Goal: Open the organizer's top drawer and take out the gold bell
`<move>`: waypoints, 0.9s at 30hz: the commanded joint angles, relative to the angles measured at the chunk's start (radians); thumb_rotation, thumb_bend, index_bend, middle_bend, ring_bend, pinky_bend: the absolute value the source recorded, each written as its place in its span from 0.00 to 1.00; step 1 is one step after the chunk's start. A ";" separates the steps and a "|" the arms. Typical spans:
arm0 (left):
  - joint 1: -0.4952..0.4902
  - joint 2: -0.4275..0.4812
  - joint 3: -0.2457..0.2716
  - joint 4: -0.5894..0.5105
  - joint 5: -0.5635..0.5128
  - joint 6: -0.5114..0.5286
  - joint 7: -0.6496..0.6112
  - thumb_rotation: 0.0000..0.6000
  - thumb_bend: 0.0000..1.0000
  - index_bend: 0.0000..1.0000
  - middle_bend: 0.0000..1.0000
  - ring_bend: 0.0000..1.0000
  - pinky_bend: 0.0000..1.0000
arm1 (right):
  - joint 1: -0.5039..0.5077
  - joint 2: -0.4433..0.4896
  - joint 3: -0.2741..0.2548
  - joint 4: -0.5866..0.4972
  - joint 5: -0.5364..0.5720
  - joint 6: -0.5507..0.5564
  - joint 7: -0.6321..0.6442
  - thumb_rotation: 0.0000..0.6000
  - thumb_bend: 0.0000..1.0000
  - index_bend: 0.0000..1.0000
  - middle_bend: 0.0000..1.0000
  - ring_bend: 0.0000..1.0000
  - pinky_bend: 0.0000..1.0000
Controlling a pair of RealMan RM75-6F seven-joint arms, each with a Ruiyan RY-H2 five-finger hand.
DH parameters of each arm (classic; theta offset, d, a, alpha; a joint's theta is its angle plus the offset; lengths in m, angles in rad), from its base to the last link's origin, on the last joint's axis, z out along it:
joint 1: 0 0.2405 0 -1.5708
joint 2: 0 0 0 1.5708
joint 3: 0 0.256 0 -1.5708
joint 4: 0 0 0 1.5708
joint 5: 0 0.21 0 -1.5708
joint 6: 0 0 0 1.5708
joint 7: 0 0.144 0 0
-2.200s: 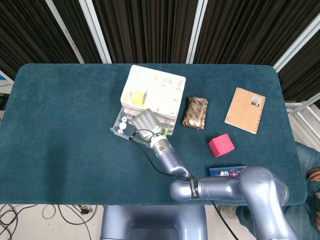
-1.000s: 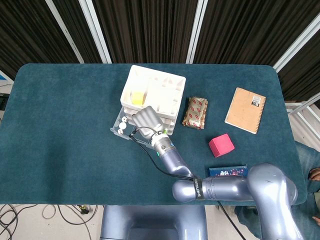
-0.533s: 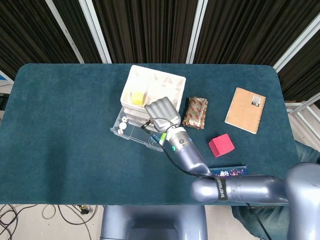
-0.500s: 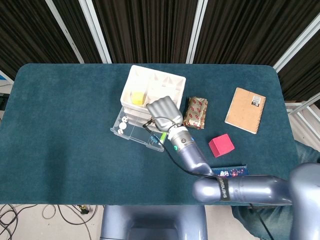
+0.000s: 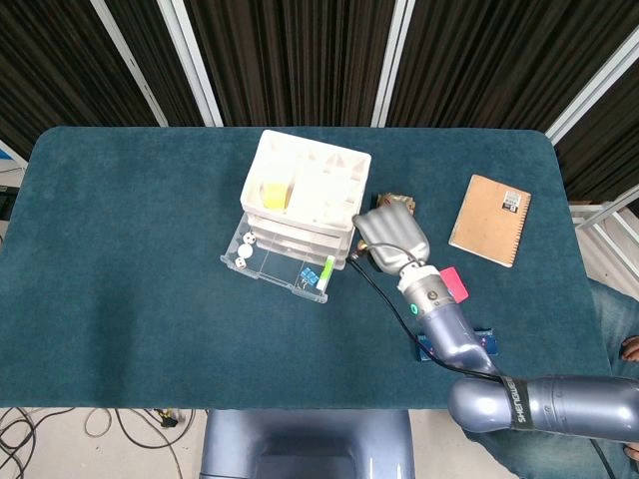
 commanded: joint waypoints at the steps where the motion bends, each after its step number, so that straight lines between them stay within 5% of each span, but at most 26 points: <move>1: 0.000 0.000 0.000 0.000 -0.001 -0.002 0.000 1.00 0.24 0.13 0.00 0.00 0.00 | -0.035 0.012 -0.043 -0.015 -0.038 0.005 0.017 1.00 0.35 0.55 1.00 1.00 1.00; 16: 0.001 -0.001 0.000 0.003 0.009 0.008 -0.011 1.00 0.24 0.13 0.00 0.00 0.00 | -0.143 -0.076 -0.195 0.044 -0.095 -0.034 0.074 1.00 0.35 0.55 1.00 1.00 1.00; 27: 0.002 -0.003 -0.004 0.002 -0.004 0.006 0.000 1.00 0.24 0.13 0.00 0.00 0.00 | -0.197 -0.243 -0.226 0.164 -0.157 0.018 0.089 1.00 0.35 0.55 1.00 1.00 1.00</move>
